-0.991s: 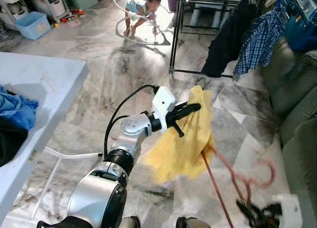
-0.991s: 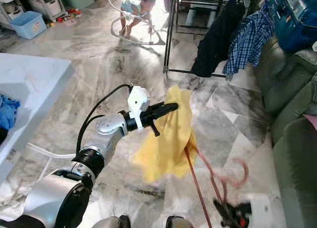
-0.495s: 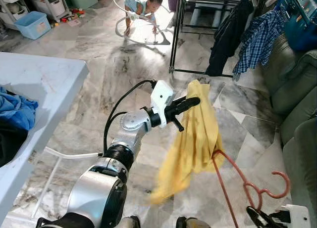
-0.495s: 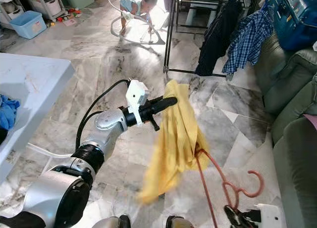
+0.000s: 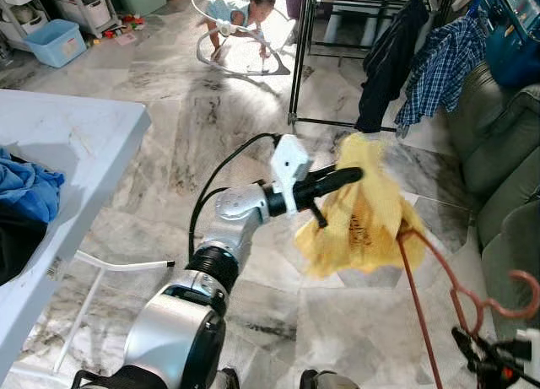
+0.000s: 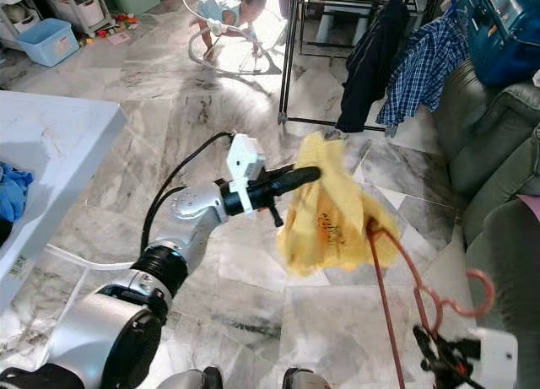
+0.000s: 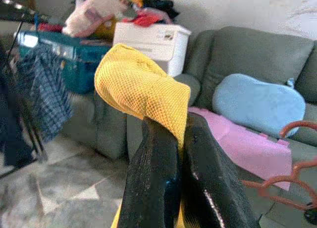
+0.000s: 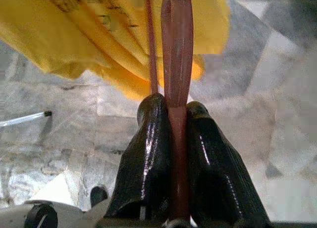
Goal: Hang hanger
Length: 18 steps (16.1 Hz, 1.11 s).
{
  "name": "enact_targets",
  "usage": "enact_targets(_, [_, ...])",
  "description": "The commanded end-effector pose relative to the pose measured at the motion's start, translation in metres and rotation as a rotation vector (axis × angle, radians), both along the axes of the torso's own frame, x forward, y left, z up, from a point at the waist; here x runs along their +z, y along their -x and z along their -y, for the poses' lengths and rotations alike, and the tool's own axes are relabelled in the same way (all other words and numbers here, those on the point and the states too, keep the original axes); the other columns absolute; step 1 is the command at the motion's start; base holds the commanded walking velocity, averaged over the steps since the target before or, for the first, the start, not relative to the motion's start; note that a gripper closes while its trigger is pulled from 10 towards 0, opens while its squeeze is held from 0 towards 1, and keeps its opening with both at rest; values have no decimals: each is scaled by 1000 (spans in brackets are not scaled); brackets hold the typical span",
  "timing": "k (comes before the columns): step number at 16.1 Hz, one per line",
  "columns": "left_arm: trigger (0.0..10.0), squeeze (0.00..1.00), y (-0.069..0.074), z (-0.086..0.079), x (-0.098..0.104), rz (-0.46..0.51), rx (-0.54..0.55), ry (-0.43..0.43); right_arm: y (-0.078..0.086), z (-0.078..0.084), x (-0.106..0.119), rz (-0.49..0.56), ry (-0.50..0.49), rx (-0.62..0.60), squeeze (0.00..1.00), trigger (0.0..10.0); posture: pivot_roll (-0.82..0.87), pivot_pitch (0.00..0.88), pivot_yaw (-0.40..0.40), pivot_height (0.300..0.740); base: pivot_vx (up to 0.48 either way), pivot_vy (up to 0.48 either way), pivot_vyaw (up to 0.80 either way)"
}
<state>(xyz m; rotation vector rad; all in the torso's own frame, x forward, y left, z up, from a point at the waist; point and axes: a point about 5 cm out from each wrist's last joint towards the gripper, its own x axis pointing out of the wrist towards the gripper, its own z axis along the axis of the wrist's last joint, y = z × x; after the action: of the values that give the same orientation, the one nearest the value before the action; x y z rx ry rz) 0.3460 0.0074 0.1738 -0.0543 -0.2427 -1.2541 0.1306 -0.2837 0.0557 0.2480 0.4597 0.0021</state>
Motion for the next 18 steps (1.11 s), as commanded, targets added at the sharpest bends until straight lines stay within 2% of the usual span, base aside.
enact_targets(1, [10000, 0, 3, 2, 8, 72, -33, 13, 2, -3, 1, -21, 14, 37, 0, 10000, -113, 160, -16, 740, 0, 0, 0])
enact_targets(5, [10000, 0, 5, 5, 11, 107, -66, -10, -5, -23, 17, 17, 39, 244, 0, 10000, -111, 164, -14, 740, 0, 0, 0])
enact_targets(8, [10000, 0, 6, 3, 13, 160, -104, -53, -5, -30, 25, 5, 85, 373, 0, 10000, -107, 166, -10, 740, 0, 0, 0])
enact_targets(10, [10000, 0, 6, 1, 13, 159, -131, -76, -1, -31, 29, -13, 98, 449, 0, 10000, -105, 166, -8, 740, 0, 0, 0])
enact_targets(13, [10000, 0, 12, -4, 7, 204, -254, -165, 4, -26, 38, -56, 131, 591, 0, 10000, -99, 164, -12, 740, 0, 0, 0])
enact_targets(15, [10000, 0, 14, -8, 6, 237, -327, -225, 4, -17, 46, -77, 169, 642, 0, 10000, -95, 164, -14, 740, 0, 0, 0])
enact_targets(18, [10000, 0, 13, -12, 6, 260, -358, -272, 4, -9, 54, -82, 187, 658, 0, 10000, -90, 163, -12, 740, 0, 0, 0])
